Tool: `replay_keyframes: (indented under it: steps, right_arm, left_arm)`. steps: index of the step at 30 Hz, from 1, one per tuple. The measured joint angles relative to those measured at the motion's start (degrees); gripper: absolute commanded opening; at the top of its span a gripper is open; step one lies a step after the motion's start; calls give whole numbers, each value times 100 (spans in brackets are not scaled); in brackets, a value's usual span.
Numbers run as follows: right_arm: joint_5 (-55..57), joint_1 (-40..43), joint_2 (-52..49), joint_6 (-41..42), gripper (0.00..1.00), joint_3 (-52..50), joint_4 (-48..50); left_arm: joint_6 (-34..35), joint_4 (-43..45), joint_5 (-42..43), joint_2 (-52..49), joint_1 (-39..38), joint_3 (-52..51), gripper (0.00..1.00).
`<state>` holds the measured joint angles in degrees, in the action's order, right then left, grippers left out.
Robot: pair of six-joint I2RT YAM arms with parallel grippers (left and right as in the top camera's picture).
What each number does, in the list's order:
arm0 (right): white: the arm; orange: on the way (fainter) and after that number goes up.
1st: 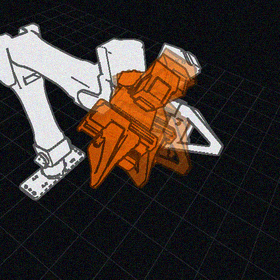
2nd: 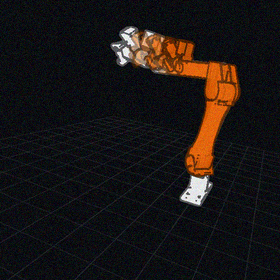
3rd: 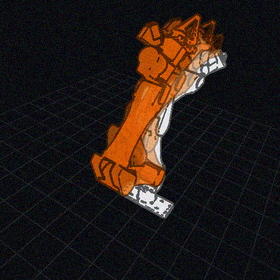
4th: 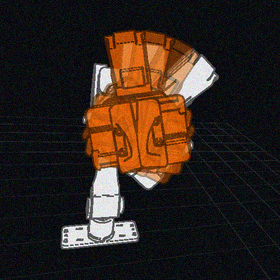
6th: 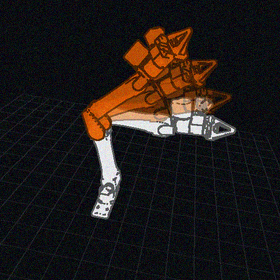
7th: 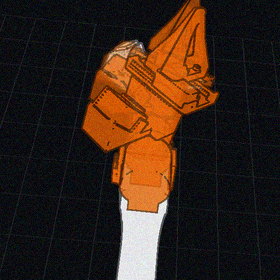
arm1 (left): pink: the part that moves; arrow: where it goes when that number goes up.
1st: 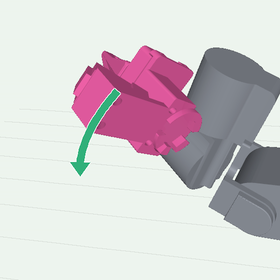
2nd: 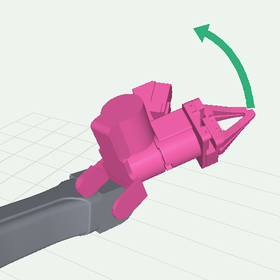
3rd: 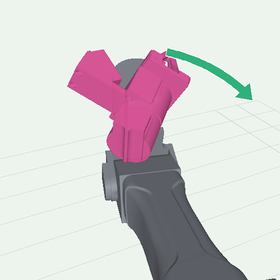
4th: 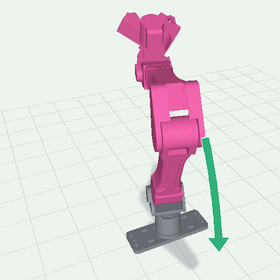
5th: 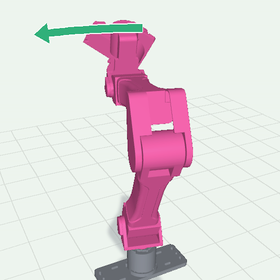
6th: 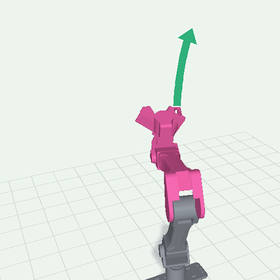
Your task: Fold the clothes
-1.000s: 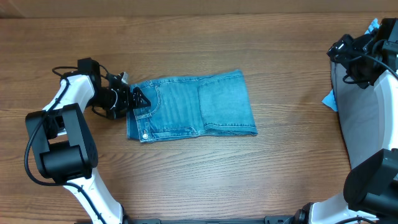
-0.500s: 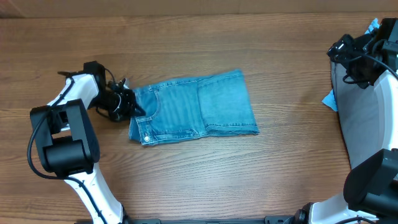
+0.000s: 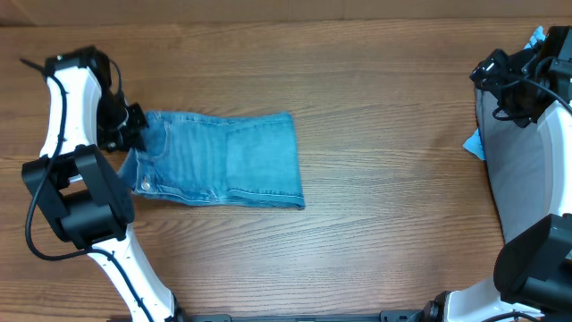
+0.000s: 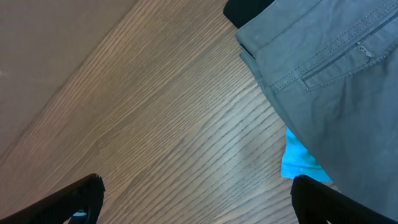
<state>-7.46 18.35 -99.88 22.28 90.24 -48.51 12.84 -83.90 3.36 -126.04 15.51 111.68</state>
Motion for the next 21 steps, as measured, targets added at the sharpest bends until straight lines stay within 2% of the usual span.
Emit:
replay_keyframes:
  steps: [7,16,21]
  right_arm:
    - [2,0,0,-2,100,0,-4]
    - [2,0,0,0,100,0,-2]
    - [2,0,0,0,100,0,-4]
  left_arm:
    - [186,-820,-197,0,-525,879,4]
    - [249,-1150,-234,-2,-1460,1762,4]
    - [278,-1150,-210,-2,-1945,1912,4]
